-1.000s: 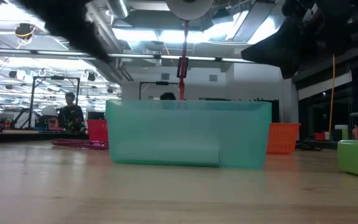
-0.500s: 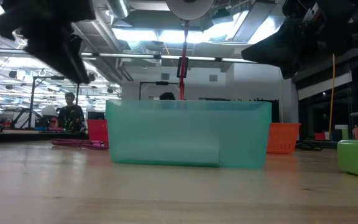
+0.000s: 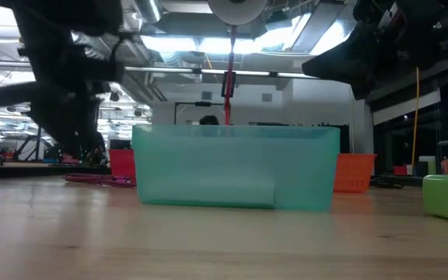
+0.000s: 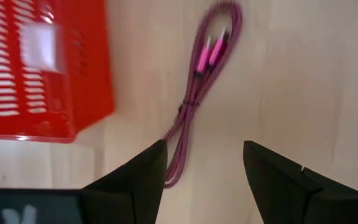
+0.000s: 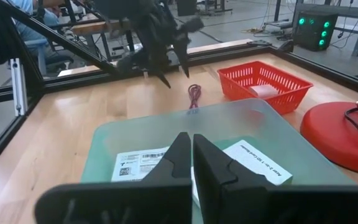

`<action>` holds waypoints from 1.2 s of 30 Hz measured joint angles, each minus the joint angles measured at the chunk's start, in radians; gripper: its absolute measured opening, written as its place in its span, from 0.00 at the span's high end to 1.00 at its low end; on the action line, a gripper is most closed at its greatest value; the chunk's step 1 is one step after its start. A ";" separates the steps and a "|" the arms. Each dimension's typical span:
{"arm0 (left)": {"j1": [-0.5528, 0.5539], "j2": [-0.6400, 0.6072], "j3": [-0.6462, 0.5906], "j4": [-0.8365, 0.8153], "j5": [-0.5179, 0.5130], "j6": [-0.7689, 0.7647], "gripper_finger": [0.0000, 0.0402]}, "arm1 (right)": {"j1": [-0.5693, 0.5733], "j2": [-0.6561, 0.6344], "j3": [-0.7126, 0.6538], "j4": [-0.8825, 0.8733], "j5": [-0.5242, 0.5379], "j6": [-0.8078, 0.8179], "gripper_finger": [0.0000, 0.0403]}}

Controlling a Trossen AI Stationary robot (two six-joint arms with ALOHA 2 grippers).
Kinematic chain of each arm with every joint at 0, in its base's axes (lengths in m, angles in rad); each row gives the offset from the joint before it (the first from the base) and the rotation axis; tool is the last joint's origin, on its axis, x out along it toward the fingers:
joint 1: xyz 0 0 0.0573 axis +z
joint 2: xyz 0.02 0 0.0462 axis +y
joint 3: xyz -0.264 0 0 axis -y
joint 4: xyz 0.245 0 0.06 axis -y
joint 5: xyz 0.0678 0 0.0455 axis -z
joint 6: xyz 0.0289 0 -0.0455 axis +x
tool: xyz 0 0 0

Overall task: Pick and place items into bin
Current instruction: Put the pink USB cable into the orange basket

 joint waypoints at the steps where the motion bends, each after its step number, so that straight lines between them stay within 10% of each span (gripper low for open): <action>1: 0.014 0.017 0.000 -0.002 0.012 0.017 0.49 | 0.000 0.000 0.000 0.000 0.000 -0.001 1.00; 23: 0.302 0.208 0.003 0.085 0.203 0.320 0.50 | -0.040 0.001 0.000 -0.044 0.000 -0.025 1.00; 36: 0.278 0.211 0.002 0.079 0.258 0.330 0.82 | -0.040 0.001 0.000 -0.045 0.000 -0.023 1.00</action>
